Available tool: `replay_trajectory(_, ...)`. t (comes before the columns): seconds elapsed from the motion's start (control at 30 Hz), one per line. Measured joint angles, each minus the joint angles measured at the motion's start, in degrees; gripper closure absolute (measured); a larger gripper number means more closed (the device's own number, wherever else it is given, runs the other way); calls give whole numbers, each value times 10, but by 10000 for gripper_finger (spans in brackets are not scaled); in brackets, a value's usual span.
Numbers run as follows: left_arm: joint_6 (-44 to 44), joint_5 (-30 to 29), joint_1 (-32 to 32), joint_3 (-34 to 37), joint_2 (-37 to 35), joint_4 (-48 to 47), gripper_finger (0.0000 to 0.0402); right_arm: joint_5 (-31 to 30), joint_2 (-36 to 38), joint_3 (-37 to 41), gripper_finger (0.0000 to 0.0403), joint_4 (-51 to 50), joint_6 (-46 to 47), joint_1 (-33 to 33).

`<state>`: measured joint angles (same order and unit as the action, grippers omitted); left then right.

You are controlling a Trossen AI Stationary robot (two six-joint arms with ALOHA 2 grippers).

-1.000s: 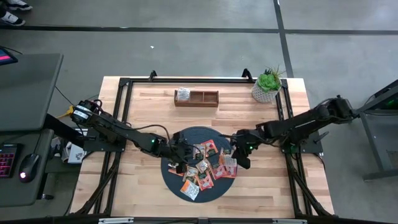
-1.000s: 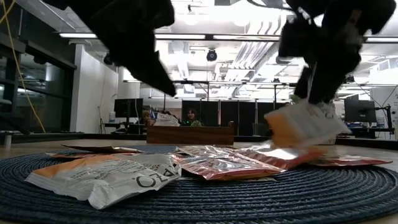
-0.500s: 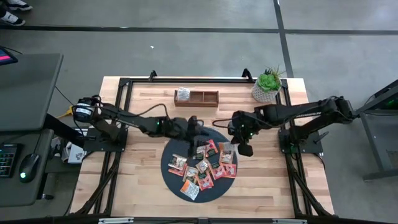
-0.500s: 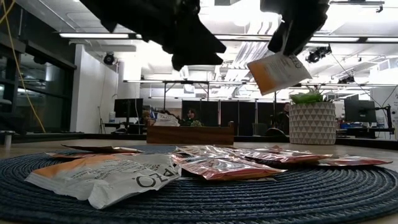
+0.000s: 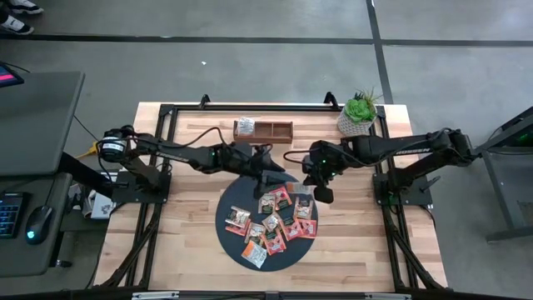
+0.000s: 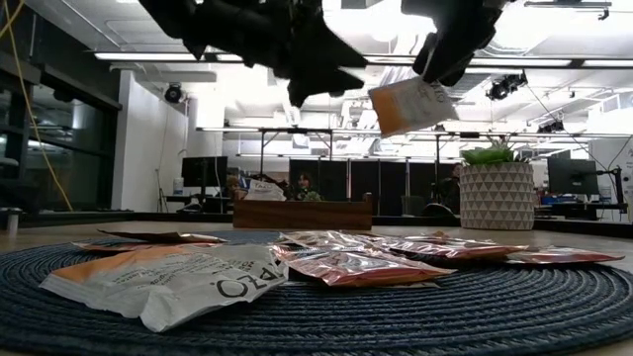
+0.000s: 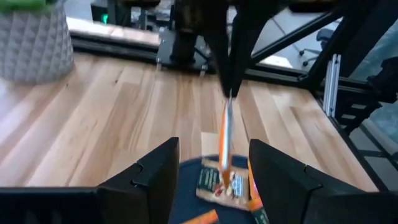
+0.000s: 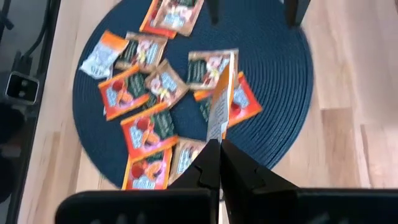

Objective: Pick & Place Tea
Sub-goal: Put the white tea bag into the left section of the wooden organizer

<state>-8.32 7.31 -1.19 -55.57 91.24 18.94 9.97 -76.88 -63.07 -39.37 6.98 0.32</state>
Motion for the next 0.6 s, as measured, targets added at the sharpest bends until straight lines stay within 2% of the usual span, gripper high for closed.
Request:
replay_trajectory(0.17, 8, 2, 0, -21, 25, -20, 208, -4, 0, 0, 402, 8, 3, 0)
replay_trajectory(0.43, 8, 51, 1, -69, 89, -47, 208, -5, 0, 0, 402, 9, 4, 0)
replay_trajectory(0.6, 13, 57, 1, -92, 93, -44, 210, -5, 0, 0, 403, 9, 4, 0)
